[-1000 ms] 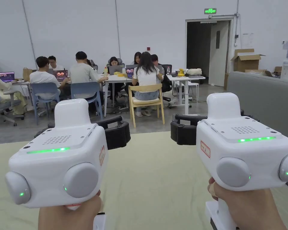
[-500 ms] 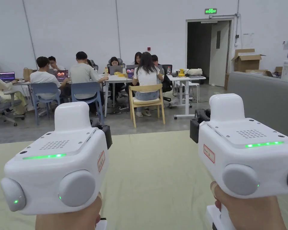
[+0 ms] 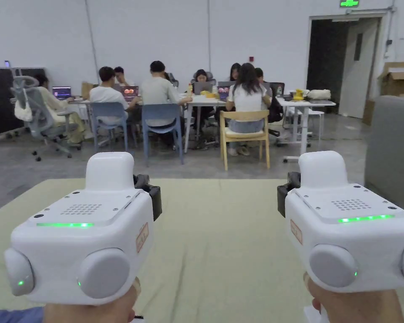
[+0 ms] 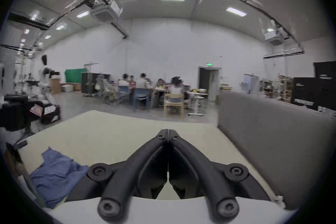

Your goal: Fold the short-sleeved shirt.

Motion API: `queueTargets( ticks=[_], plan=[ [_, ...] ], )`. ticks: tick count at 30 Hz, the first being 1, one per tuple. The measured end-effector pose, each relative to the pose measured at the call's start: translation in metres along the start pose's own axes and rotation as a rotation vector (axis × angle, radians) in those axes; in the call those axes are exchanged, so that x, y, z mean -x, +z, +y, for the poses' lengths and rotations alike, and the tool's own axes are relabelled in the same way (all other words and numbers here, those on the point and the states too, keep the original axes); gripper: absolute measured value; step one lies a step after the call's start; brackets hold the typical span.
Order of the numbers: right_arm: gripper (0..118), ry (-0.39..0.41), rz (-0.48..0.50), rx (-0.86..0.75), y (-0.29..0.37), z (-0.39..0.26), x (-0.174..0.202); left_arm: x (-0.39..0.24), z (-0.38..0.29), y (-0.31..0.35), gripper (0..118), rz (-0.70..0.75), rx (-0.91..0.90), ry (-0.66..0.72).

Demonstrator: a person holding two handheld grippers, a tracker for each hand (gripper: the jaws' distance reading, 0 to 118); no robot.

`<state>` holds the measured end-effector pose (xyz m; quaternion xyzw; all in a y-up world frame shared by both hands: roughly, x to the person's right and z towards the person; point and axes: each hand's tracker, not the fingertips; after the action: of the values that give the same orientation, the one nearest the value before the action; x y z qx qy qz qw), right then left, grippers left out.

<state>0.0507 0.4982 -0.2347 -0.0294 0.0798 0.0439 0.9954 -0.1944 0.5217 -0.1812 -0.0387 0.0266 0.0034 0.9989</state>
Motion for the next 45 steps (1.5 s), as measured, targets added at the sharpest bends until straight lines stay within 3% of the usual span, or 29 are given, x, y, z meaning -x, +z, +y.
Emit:
queueTargets(
  ticks=[5, 7, 9, 12, 18, 24, 29, 31, 32, 33, 34, 36, 38, 45],
  plan=[
    [2, 0.049, 0.473, 0.009, -0.017, 0.005, 0.149, 0.116, 0.001, 0.044, 0, 0.303, 0.091, 0.003],
    [2, 0.032, 0.613, 0.032, -0.018, 0.005, 0.192, 0.152, -0.003, 0.057, 0, 0.343, 0.124, 0.050],
    [2, 0.015, 0.681, 0.052, -0.017, -0.003, 0.221, 0.168, -0.010, 0.064, 0, 0.368, 0.149, 0.074],
    [2, 0.010, 0.686, 0.074, -0.027, -0.017, 0.233, 0.186, -0.032, 0.043, 0, 0.363, 0.229, 0.075],
    [2, 0.114, 0.595, 0.187, -0.072, -0.059, 0.222, 0.213, -0.115, -0.059, 0, 0.248, 0.447, 0.119],
    [2, 0.086, 0.669, 0.396, -0.128, -0.102, 0.226, 0.227, -0.222, -0.146, 0, 0.228, 0.666, 0.100],
    [2, 0.127, 0.683, 0.456, -0.149, -0.135, 0.229, 0.234, -0.304, -0.201, 0, 0.174, 0.865, 0.107],
    [2, 0.098, 0.703, 0.496, -0.155, -0.145, 0.228, 0.238, -0.327, -0.214, 10, 0.192, 0.878, 0.140],
    [2, 0.092, 0.699, 0.507, -0.159, -0.148, 0.227, 0.240, -0.334, -0.217, 33, 0.197, 0.884, 0.138],
    [2, 0.096, 0.692, 0.511, -0.162, -0.151, 0.227, 0.243, -0.340, -0.221, 91, 0.200, 0.884, 0.150],
    [2, 0.101, 0.689, 0.519, -0.164, -0.155, 0.228, 0.247, -0.346, -0.224, 118, 0.204, 0.882, 0.178],
    [2, 0.112, 0.686, 0.532, -0.168, -0.158, 0.229, 0.252, -0.357, -0.230, 118, 0.193, 0.958, 0.237],
    [2, 0.114, 0.691, 0.538, -0.169, -0.162, 0.231, 0.263, -0.356, -0.232, 118, 0.198, 0.924, 0.242],
    [2, 0.115, 0.706, 0.561, -0.167, -0.165, 0.234, 0.259, -0.372, -0.230, 118, 0.228, 0.945, 0.067]
  ],
)
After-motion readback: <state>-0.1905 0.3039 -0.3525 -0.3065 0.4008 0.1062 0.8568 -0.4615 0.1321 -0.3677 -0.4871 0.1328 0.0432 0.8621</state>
